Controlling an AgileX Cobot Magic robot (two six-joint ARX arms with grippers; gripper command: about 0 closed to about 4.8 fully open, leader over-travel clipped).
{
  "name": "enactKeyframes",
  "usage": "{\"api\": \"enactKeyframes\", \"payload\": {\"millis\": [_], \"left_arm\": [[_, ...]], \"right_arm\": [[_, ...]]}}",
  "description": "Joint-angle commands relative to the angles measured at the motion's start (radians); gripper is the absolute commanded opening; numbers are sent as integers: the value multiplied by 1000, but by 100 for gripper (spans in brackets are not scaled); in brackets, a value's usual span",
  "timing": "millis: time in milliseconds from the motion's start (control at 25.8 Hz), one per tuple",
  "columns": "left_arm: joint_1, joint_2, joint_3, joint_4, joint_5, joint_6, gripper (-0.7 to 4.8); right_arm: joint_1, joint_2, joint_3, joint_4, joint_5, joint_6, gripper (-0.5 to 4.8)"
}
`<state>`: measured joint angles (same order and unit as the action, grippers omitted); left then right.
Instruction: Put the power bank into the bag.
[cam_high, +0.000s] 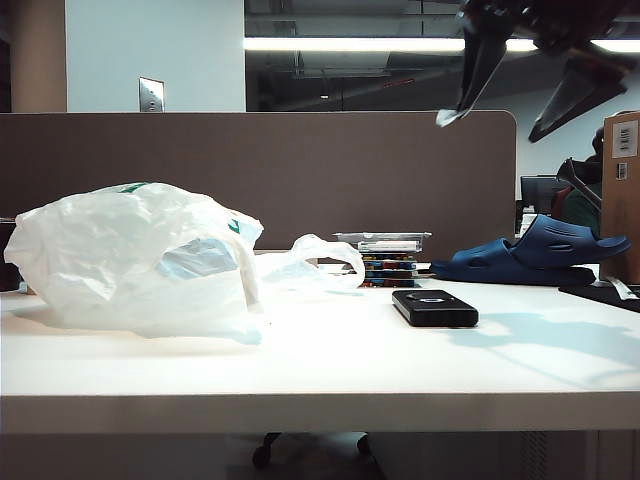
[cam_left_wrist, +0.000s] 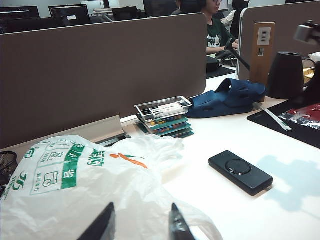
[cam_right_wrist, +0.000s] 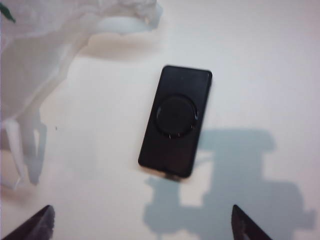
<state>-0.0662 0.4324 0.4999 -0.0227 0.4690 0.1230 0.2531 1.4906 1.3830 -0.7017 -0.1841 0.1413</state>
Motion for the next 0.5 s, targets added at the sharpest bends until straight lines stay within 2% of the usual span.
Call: {"api": "enactKeyframes", "payload": {"millis": [39, 233, 504], "left_arm": [[0, 5, 5, 10, 6, 5, 134], [0, 5, 5, 9, 3, 5, 134], [0, 5, 5, 8, 3, 5, 135]], "right_arm": [[2, 33, 5, 80, -1, 24, 479], [2, 115, 46, 69, 8, 24, 479], [3, 276, 249, -111, 6, 24, 479]]}}
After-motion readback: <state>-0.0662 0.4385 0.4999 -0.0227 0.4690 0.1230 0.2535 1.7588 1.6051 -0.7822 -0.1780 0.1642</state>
